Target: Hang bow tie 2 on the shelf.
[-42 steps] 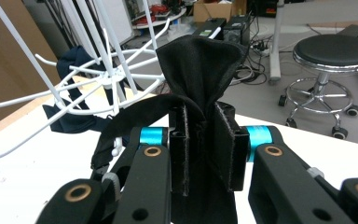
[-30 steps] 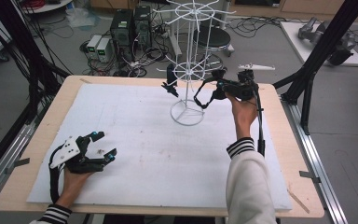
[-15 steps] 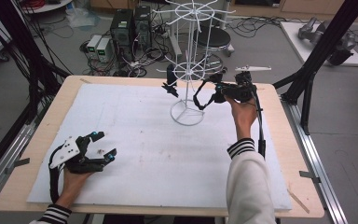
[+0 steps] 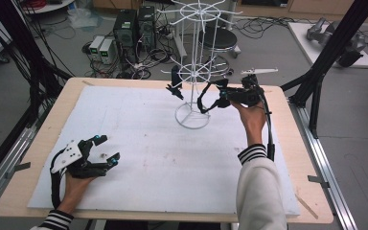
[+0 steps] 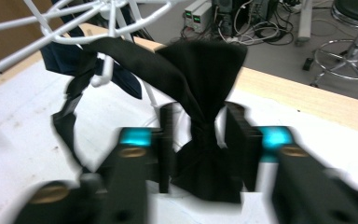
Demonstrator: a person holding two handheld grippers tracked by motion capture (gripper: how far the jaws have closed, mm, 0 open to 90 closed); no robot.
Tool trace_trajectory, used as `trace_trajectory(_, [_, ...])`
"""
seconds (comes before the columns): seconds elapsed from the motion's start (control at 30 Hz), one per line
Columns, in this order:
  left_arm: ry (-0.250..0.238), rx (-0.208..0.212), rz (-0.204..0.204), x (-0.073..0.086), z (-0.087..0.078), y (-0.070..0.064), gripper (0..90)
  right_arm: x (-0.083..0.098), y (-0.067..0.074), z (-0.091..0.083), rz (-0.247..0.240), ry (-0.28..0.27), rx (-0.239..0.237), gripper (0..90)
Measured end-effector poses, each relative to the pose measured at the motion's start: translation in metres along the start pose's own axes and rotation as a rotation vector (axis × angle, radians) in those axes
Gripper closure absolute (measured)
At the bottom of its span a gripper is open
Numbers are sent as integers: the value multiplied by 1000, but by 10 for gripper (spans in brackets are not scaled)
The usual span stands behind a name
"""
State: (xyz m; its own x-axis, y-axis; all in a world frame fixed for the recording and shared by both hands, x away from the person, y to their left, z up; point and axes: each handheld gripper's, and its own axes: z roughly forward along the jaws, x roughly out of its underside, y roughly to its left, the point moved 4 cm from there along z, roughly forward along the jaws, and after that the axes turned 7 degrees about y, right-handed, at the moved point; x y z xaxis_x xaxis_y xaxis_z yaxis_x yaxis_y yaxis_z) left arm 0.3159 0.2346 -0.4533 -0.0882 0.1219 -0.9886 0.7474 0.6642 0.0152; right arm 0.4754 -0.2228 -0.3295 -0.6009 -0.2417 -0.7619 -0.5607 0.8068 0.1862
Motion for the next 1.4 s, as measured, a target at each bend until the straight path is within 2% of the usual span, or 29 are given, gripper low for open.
trace_trajectory(0.03, [0, 0, 0, 0, 0, 0, 172, 0, 1, 0, 7, -3, -4, 420])
trace_trajectory(0.07, [-1, -3, -2, 0, 0, 0, 172, 0, 1, 0, 0, -2, -12, 353])
trace_trajectory(0.13, [0, 0, 0, 0, 0, 0, 172, 0, 4, -1, -45, 8, 26, 208])
trace_trajectory(0.17, [0, -2, -2, 0, 0, 0, 172, -1, 6, -2, -65, 21, 54, 162])
trace_trajectory(0.23, [-1, -2, -4, 0, 0, 0, 172, 0, 10, -5, -113, 42, 74, 116])
trace_trajectory(0.27, [-5, -3, -6, 0, 0, 0, 172, 0, 11, -7, -118, 45, 75, 105])
trace_trajectory(0.37, [-5, -5, -4, 0, -1, 1, 172, 0, 14, -14, -156, 44, 59, 86])
trace_trajectory(0.43, [-7, -5, -10, 0, -1, 1, 172, 0, 16, -18, -156, 44, 65, 27])
trace_trajectory(0.5, [-5, -9, -9, 0, -1, 2, 172, 0, 18, -26, -164, 37, 63, 27])
trace_trajectory(0.6, [-5, -7, -9, 0, -1, 1, 172, 3, 22, -37, -181, 8, 62, 27])
trace_trajectory(0.67, [-6, -10, -9, 0, -1, 1, 172, 9, 26, -48, -195, -67, 75, 27])
trace_trajectory(0.7, [-6, -12, -8, 0, -2, 1, 172, 13, 26, -53, -198, -80, 75, 27])
trace_trajectory(0.9, [-11, -17, -7, 0, -3, 0, 172, 49, 37, -82, -201, -169, 56, 27])
trace_trajectory(1.07, [-21, -23, -1, 0, -3, -2, 172, 90, 50, -93, -223, -254, 47, 27])
trace_trajectory(1.23, [-29, -33, 5, 0, -4, -4, 172, 142, 58, -85, -194, -388, 29, 27])
trace_trajectory(1.4, [-37, -40, 14, 1, -6, -4, 172, 176, 59, -69, -159, -450, 31, 27])
